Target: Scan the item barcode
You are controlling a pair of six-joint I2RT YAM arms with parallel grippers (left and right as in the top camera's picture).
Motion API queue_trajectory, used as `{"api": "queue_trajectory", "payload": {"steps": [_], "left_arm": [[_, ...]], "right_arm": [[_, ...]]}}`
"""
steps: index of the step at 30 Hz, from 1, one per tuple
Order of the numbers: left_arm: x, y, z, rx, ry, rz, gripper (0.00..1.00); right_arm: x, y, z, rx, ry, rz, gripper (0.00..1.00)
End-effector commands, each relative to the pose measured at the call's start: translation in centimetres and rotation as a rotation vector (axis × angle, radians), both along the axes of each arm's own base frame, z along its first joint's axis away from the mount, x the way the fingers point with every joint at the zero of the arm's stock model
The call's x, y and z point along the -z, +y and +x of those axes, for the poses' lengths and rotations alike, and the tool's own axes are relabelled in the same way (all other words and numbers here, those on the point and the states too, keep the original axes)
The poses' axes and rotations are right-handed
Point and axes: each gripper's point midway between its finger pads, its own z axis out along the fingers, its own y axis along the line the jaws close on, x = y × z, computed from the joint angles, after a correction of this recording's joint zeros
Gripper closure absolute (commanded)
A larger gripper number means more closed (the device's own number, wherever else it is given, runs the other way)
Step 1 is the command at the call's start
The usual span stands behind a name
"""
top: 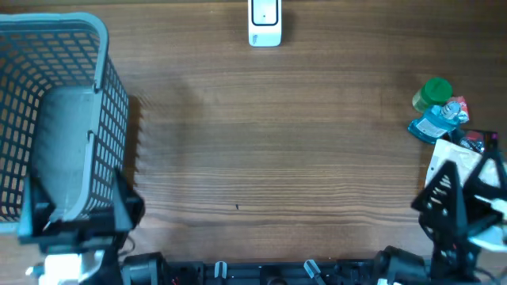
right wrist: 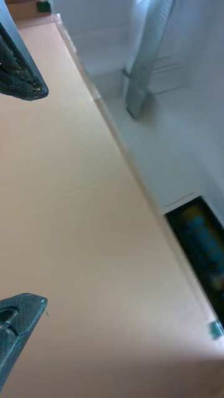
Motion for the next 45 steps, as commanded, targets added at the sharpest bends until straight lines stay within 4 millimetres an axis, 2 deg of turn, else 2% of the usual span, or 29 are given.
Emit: {"api": "queue_trajectory", "payload": {"steps": [1,7,8,19,27,39,45], "left_arm": [[2.6,-0.2,1.9,0.022,0.028,0.005,0.00],[5.2,-0.4,3.7,0.067,0.102,-0.016,0.00],[6.1,-0.3,4.3,0.074,0.138,-0.031,0.00],[12.2,0.0,7.6,0.072,0.307,-0.056,0.00],[15.7,0.2,8.9,0.072,0.382,-0.068,0.00],[21.1,0.3,10.4,0.083,0.524,-0.114,0.00],[22.8,0.4,10.7,0.081,0.594,-0.125,0.00]], "right_arm": [[3.6,0.0,2.1,-0.050,0.078,0.022,0.00],[9.0,-1.0,4.8,-0.048,0.195,0.065,0.00],[10.4,-1.3,5.4,-0.047,0.222,0.077,0.00],[16.5,-2.0,7.4,-0.020,0.348,0.075,0.00],[21.5,-2.9,8.2,0.026,0.548,0.107,0.00],[23.6,-4.0,8.4,0.075,0.628,0.163,0.00],[25.6,-5.1,8.6,0.119,0.702,0.248,0.00]]}}
